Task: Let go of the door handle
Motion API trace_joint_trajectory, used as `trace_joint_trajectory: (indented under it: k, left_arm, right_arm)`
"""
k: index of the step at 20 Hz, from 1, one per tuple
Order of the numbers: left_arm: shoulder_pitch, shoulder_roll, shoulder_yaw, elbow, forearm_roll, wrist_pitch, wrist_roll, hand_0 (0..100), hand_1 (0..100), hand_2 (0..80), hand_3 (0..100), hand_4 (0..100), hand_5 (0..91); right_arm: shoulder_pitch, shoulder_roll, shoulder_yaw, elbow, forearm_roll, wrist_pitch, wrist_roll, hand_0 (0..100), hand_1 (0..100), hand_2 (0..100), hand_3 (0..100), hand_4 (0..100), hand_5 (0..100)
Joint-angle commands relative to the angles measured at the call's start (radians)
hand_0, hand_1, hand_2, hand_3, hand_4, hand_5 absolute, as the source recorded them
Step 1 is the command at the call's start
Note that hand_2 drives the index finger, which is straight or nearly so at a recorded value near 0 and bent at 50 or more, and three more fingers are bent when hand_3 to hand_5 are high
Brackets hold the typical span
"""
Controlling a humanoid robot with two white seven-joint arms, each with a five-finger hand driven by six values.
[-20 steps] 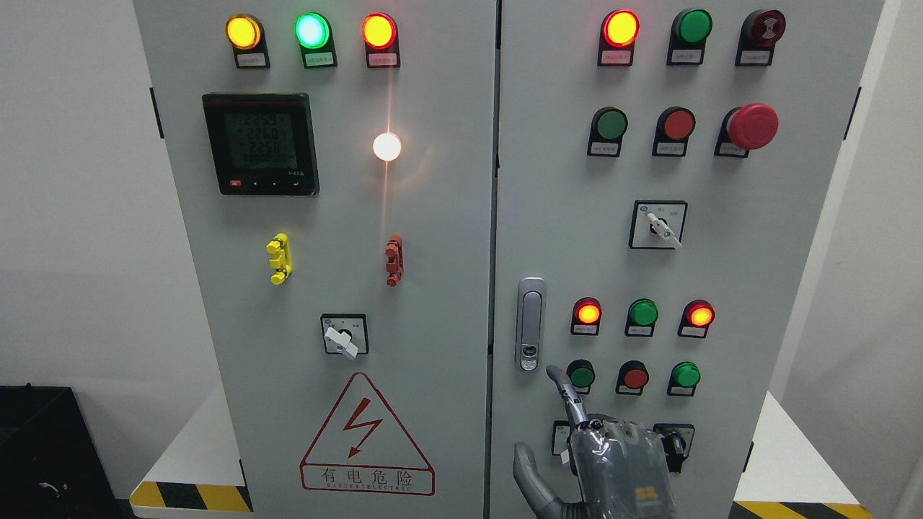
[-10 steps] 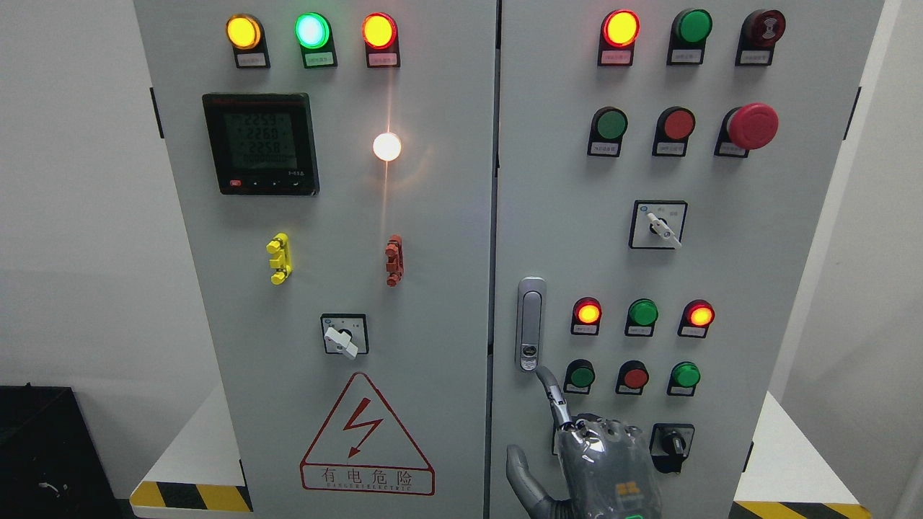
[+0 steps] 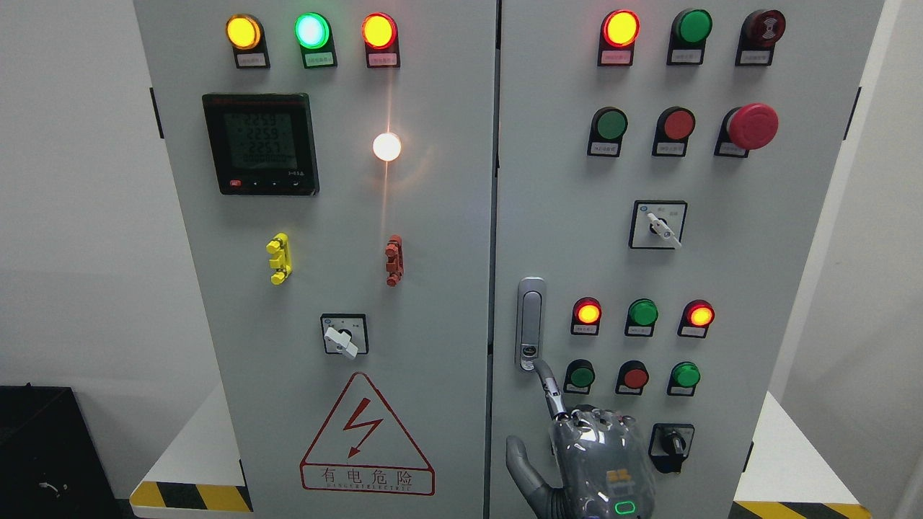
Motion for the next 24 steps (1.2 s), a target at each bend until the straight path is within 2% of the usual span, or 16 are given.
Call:
trace_joint_trajectory:
  k: [1,24]
  left_arm:
    - [0.017,0.000,0.000,0.000,0.000,-0.001,0.000,12,56,0.0,0,0,0.0]
    - [0.017,0.000,0.000,0.000,-0.001,-0.001,0.000,12,56,0.0,0,0,0.0]
  right_arm:
    - [-0.028,0.000,0.007,0.050,0.021,0.007,0.000,53,27,9,98,94,94]
    - [-0.044,0.002,0.027,0.062,0.033,0.026,0.003,53,27,9,98,94,94]
